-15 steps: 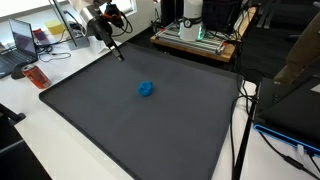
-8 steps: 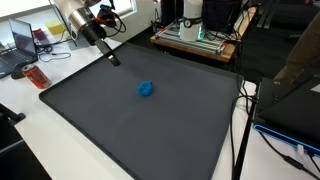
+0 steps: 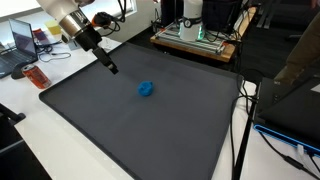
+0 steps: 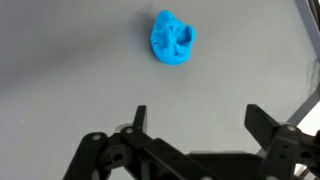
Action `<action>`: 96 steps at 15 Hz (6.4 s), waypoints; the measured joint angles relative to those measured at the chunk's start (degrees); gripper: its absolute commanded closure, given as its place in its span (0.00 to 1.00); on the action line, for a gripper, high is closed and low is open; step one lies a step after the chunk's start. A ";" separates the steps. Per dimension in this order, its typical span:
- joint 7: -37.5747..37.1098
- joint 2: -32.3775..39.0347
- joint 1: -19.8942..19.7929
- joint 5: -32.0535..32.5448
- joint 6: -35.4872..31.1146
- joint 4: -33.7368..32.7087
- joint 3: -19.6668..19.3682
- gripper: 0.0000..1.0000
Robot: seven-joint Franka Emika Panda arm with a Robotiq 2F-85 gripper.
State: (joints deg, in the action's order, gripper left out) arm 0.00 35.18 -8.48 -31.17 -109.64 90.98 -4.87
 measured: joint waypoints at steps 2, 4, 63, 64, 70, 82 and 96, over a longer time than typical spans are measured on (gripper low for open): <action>-1.55 1.33 0.17 2.26 0.58 -2.29 0.70 0.00; -2.92 2.47 0.58 4.24 0.94 -4.44 1.30 0.00; -22.46 -21.61 20.68 41.48 -18.28 23.14 2.57 0.00; -23.06 -22.73 20.59 41.48 -18.81 24.58 2.67 0.00; -25.34 -28.38 19.80 41.33 -19.67 30.85 4.14 0.00; -20.47 -34.89 14.83 24.39 -38.93 44.47 5.71 0.00; 20.55 -37.37 8.34 -11.76 -34.73 50.33 1.28 0.00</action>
State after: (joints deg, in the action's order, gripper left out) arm 20.55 -2.19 -0.14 -42.93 -144.37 141.31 -3.59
